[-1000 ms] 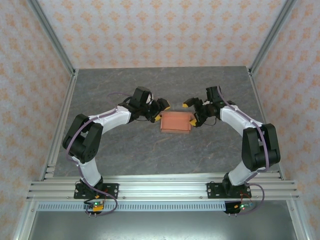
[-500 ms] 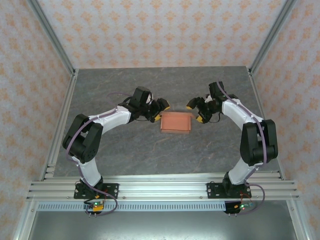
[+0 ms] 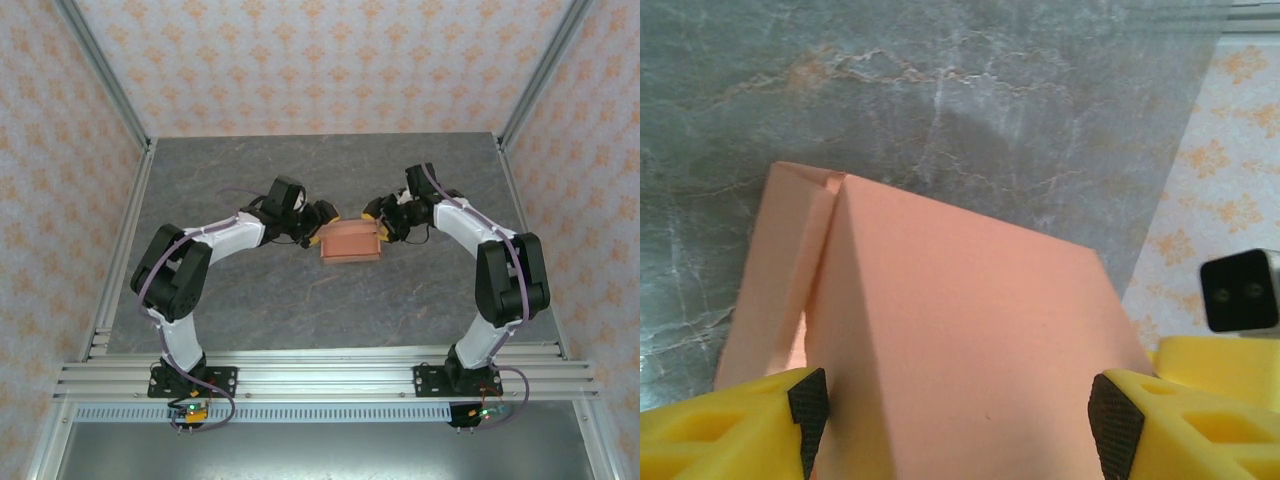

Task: Fold the paper box

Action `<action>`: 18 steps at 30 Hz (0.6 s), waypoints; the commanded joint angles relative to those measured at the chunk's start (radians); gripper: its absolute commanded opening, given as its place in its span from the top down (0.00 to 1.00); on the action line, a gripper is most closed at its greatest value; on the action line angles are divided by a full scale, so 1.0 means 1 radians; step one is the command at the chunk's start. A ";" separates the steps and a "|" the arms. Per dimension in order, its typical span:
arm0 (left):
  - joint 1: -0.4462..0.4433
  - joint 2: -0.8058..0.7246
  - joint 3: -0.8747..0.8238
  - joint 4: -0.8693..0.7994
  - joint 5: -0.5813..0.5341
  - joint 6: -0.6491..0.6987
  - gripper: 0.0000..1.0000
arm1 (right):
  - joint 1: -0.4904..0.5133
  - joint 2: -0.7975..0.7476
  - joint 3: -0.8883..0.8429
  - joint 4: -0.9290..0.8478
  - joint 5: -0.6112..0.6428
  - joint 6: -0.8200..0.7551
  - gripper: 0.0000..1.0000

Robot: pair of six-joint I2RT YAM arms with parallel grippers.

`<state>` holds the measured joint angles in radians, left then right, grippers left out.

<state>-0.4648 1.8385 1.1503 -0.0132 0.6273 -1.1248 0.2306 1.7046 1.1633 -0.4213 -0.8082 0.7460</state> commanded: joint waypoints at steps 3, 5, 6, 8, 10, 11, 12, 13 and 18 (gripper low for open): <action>-0.015 0.014 0.014 0.013 -0.003 0.002 0.30 | 0.009 0.032 0.003 0.022 -0.001 0.013 0.46; -0.013 0.016 0.023 -0.017 -0.008 0.028 0.30 | 0.010 0.036 -0.005 0.000 0.019 -0.013 0.46; -0.013 0.015 0.027 -0.032 -0.014 0.041 0.31 | 0.009 0.036 -0.011 -0.016 0.039 -0.030 0.46; -0.015 0.003 0.017 -0.042 -0.035 0.060 0.31 | 0.009 0.037 -0.013 -0.059 0.071 -0.066 0.43; -0.014 -0.003 0.017 -0.063 -0.055 0.091 0.31 | 0.005 0.032 -0.010 -0.112 0.109 -0.106 0.37; -0.015 -0.004 0.025 -0.082 -0.061 0.111 0.31 | 0.001 0.027 -0.011 -0.129 0.125 -0.119 0.35; -0.014 -0.005 0.039 -0.111 -0.071 0.136 0.31 | -0.002 0.020 -0.010 -0.148 0.146 -0.131 0.34; -0.015 -0.010 0.048 -0.140 -0.085 0.160 0.31 | -0.004 0.013 -0.003 -0.171 0.171 -0.145 0.32; -0.013 -0.045 0.082 -0.227 -0.175 0.301 0.31 | -0.005 0.001 0.056 -0.275 0.250 -0.223 0.29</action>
<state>-0.4782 1.8496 1.1900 -0.1375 0.5362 -0.9463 0.2287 1.7401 1.1713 -0.5964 -0.6445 0.5957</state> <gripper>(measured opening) 0.691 0.703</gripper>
